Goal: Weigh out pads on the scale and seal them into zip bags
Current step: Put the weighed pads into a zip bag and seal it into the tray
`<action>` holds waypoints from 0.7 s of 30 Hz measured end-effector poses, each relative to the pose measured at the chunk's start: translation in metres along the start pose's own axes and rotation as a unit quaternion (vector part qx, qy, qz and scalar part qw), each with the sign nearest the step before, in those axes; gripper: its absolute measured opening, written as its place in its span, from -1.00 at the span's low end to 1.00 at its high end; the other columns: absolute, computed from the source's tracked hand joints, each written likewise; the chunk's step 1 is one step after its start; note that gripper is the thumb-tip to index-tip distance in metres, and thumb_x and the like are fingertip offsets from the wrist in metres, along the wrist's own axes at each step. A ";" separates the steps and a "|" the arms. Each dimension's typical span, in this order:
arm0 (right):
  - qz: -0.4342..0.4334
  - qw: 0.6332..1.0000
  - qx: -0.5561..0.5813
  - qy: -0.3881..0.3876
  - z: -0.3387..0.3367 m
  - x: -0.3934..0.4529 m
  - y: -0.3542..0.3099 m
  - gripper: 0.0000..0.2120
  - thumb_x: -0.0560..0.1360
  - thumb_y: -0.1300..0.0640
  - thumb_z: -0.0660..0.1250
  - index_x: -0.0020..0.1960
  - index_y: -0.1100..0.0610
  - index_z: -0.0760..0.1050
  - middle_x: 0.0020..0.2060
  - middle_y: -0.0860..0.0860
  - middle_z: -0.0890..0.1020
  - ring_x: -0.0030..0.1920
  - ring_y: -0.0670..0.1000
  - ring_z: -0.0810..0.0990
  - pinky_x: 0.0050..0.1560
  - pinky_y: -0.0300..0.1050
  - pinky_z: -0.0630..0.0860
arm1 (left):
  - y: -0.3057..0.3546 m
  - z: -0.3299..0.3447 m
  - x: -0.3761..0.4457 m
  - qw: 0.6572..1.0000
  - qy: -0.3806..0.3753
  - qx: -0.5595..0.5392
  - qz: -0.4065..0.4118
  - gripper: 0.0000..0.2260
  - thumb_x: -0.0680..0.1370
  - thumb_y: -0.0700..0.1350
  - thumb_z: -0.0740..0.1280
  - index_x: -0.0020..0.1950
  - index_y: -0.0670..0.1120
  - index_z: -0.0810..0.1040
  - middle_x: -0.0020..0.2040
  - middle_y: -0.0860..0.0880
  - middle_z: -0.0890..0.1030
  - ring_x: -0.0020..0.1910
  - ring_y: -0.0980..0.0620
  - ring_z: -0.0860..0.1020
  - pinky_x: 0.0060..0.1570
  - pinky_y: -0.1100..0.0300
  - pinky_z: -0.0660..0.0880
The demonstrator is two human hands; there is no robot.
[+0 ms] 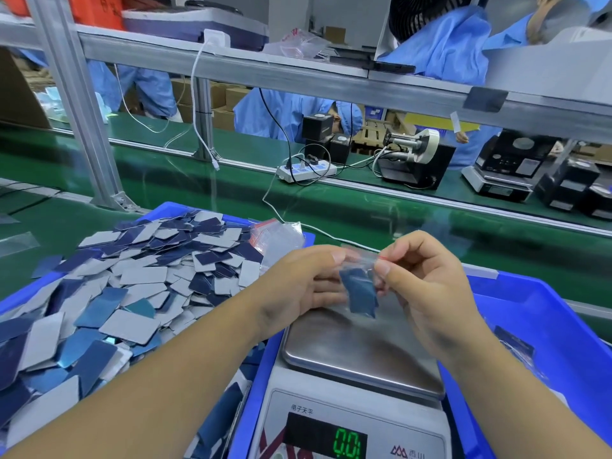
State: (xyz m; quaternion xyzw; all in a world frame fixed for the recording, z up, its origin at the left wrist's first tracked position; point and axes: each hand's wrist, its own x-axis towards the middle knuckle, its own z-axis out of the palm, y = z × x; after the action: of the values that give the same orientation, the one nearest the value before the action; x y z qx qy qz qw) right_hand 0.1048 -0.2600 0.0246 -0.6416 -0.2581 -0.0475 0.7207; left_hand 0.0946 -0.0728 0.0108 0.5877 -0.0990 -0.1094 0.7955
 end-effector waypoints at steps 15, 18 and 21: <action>0.077 0.996 0.000 0.042 -0.003 0.004 0.002 -0.81 0.42 0.01 0.39 -0.02 0.05 0.51 -0.15 0.09 0.54 -0.35 0.02 0.48 -0.39 -0.11 0.44 | 0.000 0.003 -0.005 0.997 -0.007 0.064 0.039 -0.80 0.49 -0.17 0.43 0.05 0.06 0.73 0.03 -0.07 0.73 -0.02 -0.04 0.69 -0.12 0.17 0.62; 0.084 0.995 -0.049 0.029 0.001 0.002 0.004 -0.65 0.30 -0.12 0.51 0.00 -0.02 0.53 -0.17 0.06 0.58 -0.36 0.01 0.52 -0.37 -0.15 0.49 | -0.003 0.004 -0.003 0.985 0.026 0.145 0.089 -0.71 0.50 -0.29 0.48 -0.02 0.13 0.73 -0.07 0.05 0.71 -0.08 0.11 0.65 -0.12 0.19 0.61; 0.057 0.989 -0.126 0.048 0.002 0.002 0.005 -0.66 0.24 -0.11 0.57 -0.05 -0.08 0.57 -0.22 -0.04 0.63 -0.22 -0.04 0.59 -0.26 -0.21 0.54 | -0.005 0.004 -0.002 0.961 0.043 0.232 0.144 -0.71 0.42 -0.26 0.56 -0.01 0.12 0.70 -0.08 0.09 0.70 -0.09 0.18 0.61 0.00 0.26 0.55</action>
State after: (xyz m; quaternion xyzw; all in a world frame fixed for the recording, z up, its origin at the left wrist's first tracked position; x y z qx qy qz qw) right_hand 0.1077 -0.2564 0.0215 -0.7377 -0.1785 -0.0696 0.6474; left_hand 0.0907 -0.0773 0.0074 0.7394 -0.1711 0.0576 0.6486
